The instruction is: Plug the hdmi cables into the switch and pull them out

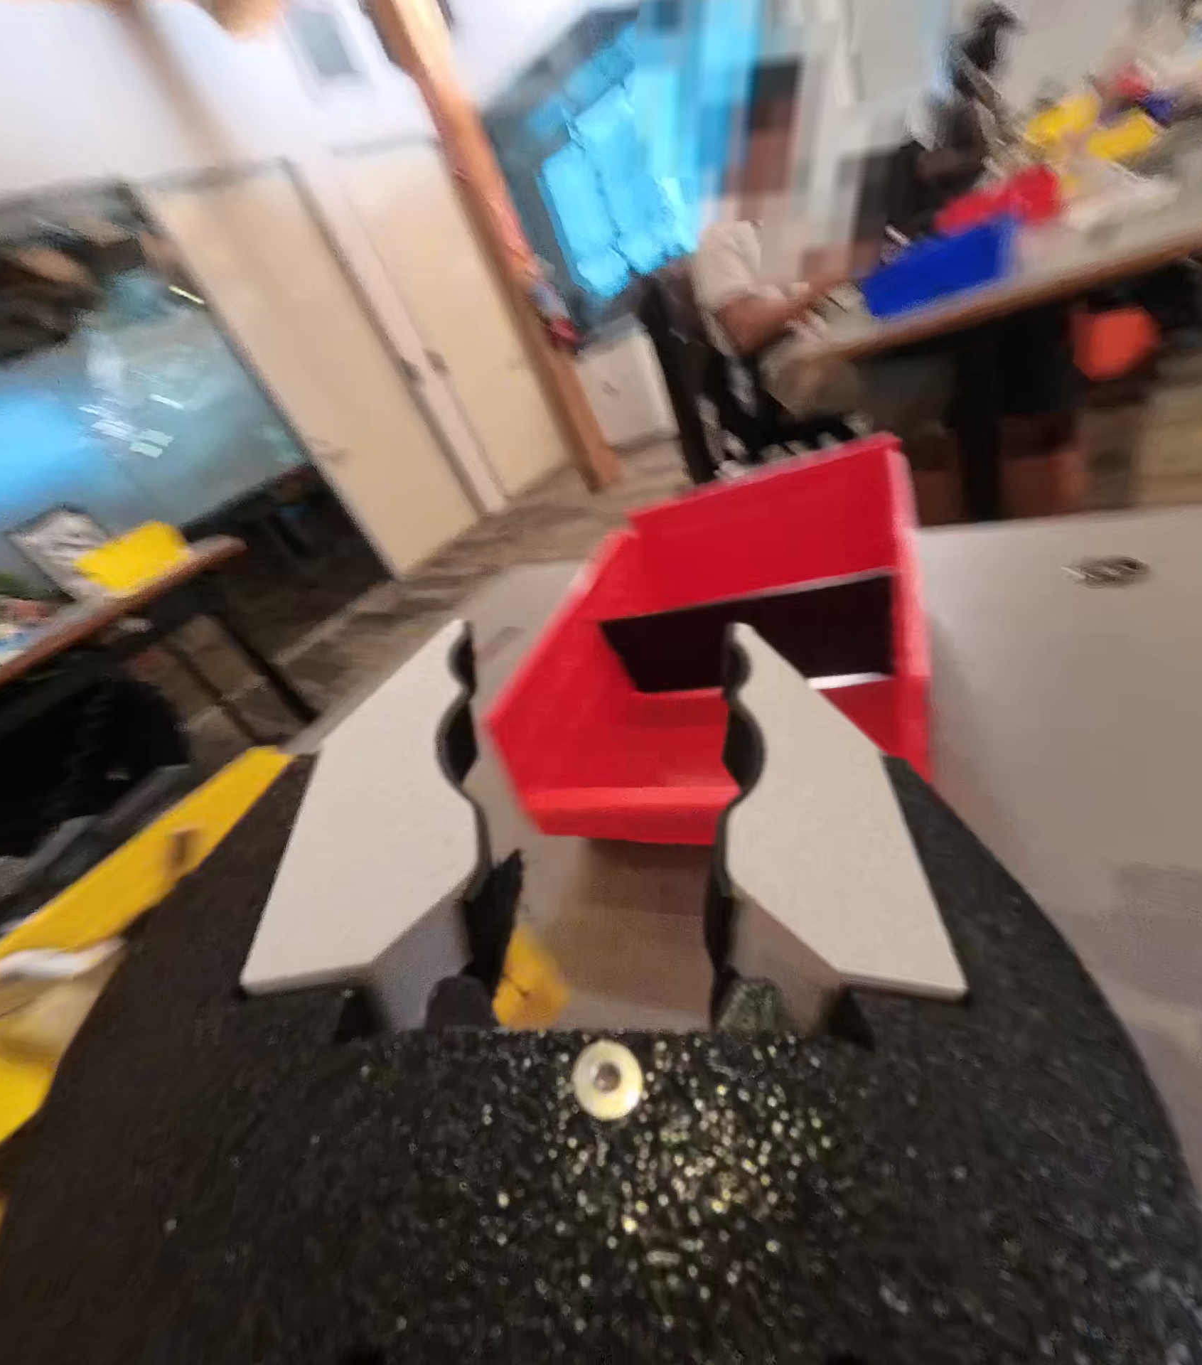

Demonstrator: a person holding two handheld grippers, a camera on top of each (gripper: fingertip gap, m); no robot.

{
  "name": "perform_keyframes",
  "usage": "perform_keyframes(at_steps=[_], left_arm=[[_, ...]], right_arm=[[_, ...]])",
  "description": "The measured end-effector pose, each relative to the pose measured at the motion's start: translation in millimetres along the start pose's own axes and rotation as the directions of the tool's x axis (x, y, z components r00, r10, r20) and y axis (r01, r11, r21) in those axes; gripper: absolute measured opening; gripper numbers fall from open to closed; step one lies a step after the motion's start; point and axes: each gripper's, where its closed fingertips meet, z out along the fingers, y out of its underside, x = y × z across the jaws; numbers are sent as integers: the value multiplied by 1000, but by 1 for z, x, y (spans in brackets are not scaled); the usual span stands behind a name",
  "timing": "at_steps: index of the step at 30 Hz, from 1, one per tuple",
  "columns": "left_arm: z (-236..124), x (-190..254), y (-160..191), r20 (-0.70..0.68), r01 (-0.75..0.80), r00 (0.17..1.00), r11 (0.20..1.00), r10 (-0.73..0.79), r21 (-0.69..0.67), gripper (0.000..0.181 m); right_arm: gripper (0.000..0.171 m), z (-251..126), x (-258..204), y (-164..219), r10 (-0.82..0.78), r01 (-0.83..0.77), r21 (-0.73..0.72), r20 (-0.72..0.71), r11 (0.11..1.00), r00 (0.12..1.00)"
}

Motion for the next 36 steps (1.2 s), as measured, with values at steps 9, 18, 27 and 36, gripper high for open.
perform_keyframes(at_steps=[9,18,27,36], left_arm=[[-117,-201,126,529,235,847,933,-58,-274,83],[-121,-216,187,562,287,822,920,-95,-265,76],[-122,-213,186,530,287,833,943,-159,-166,75],[-123,-213,187,534,330,819,934,-211,-136,72]], right_arm=[[91,15,-39,39,73,-33,-258,147,966,986],[132,39,-131,166,19,247,-688,354,683,935],[142,4,-73,229,-6,196,-889,212,414,977],[113,-10,-17,208,206,-184,-846,-90,501,974]])
